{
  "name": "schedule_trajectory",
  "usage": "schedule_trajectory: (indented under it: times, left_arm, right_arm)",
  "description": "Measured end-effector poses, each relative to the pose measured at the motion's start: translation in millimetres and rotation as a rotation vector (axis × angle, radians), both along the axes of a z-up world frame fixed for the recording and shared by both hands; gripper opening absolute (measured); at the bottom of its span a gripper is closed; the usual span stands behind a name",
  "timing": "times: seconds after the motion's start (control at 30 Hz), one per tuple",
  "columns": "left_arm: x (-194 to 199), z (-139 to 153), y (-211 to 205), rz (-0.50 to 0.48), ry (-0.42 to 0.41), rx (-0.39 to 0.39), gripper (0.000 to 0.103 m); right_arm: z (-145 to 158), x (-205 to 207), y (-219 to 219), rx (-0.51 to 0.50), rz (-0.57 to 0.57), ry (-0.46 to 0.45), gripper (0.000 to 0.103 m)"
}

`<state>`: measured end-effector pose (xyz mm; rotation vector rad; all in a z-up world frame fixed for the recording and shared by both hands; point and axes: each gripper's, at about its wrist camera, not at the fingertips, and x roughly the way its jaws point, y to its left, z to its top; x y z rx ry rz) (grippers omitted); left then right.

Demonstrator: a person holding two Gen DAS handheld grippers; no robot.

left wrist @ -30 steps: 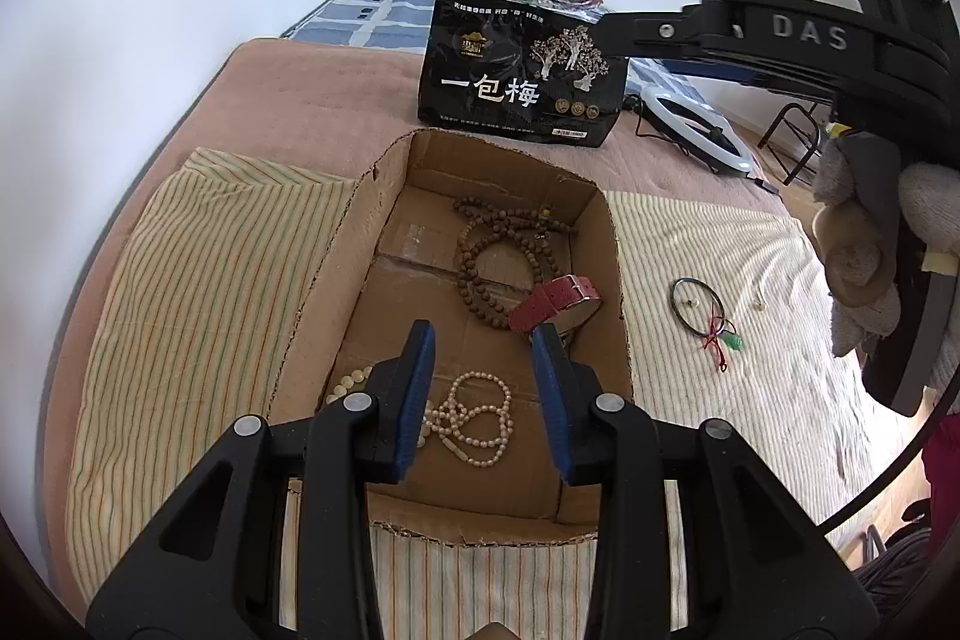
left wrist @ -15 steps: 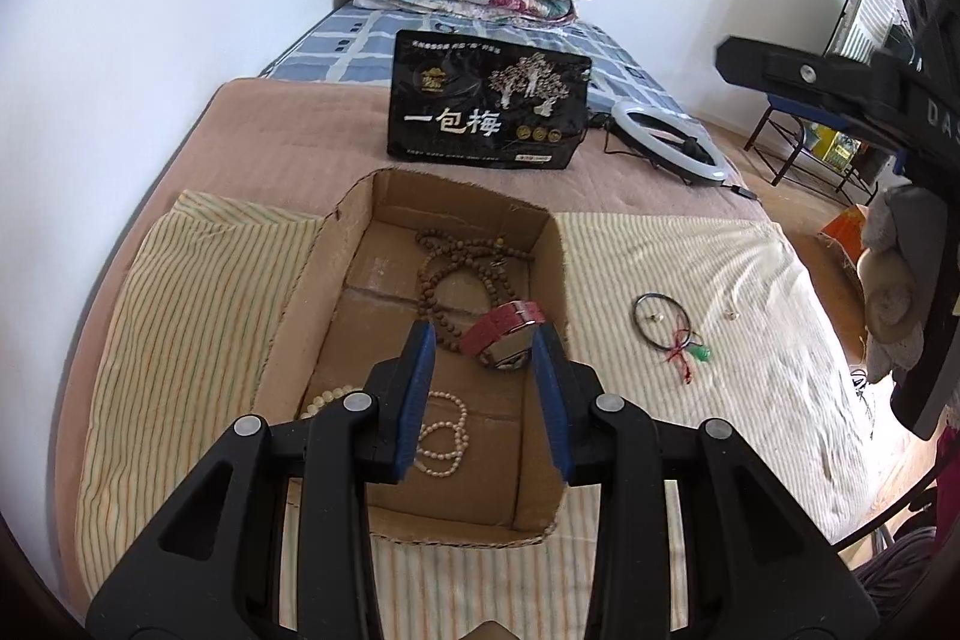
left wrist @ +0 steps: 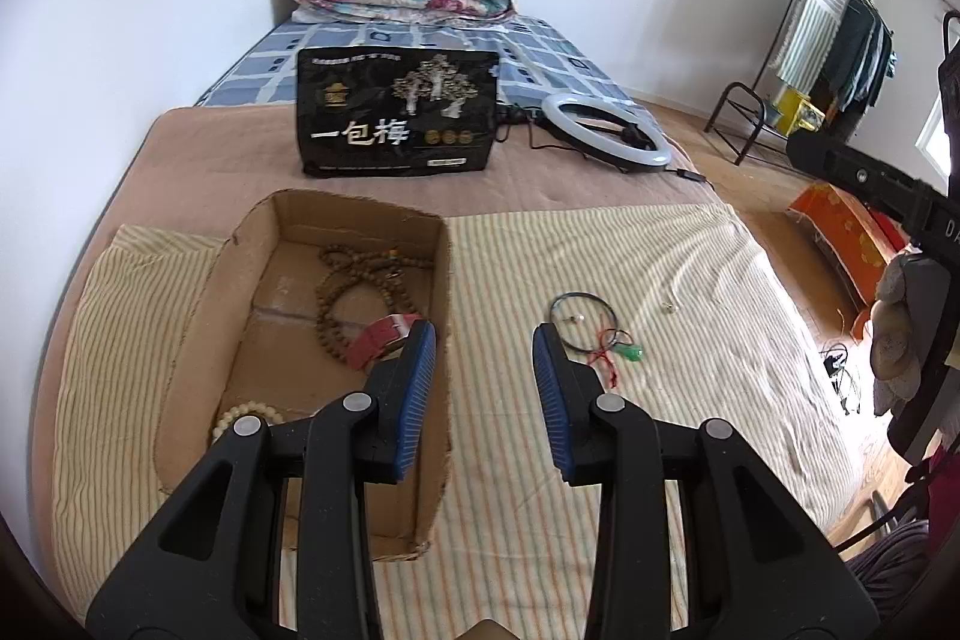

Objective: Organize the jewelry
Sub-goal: 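Move the left gripper to the blue bangle while the right gripper approaches a pearl earring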

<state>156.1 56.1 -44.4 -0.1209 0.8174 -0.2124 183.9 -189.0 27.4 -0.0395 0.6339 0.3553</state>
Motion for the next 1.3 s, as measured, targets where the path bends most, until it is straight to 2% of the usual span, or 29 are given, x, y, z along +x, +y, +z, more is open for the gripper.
schedule_trajectory:
  times: [0.37, 0.63, 1.0, 1.03, 1.07, 1.13, 1.3]
  left_arm:
    - [11.9, -2.5, -57.3, -0.062, 0.000, -0.007, 0.034]
    - [24.9, -22.0, -89.3, -0.089, 0.037, -0.002, 0.034]
    - [49.2, -56.4, -119.6, -0.122, 0.108, -0.001, 0.034]
    - [51.2, -59.4, -121.6, -0.127, 0.117, 0.003, 0.039]
    - [53.1, -63.0, -123.9, -0.132, 0.125, 0.010, 0.053]
    - [54.9, -68.4, -127.0, -0.127, 0.123, 0.017, 0.064]
    - [64.3, -83.2, -131.4, -0.097, 0.147, 0.016, 0.064]
  right_arm:
    - [-35.3, -3.4, -63.6, -0.015, -0.089, 0.039, 0.103]
    - [-64.4, 5.1, -104.4, -0.012, -0.155, 0.101, 0.103]
    - [-95.8, 16.0, -118.7, -0.062, -0.156, 0.148, 0.103]
    - [-98.6, 17.1, -118.8, -0.068, -0.152, 0.154, 0.103]
    - [-101.3, 17.8, -118.8, -0.076, -0.149, 0.157, 0.103]
    - [-107.1, 19.3, -118.5, -0.093, -0.140, 0.164, 0.103]
    - [-121.1, 24.5, -118.1, -0.124, -0.121, 0.183, 0.103]
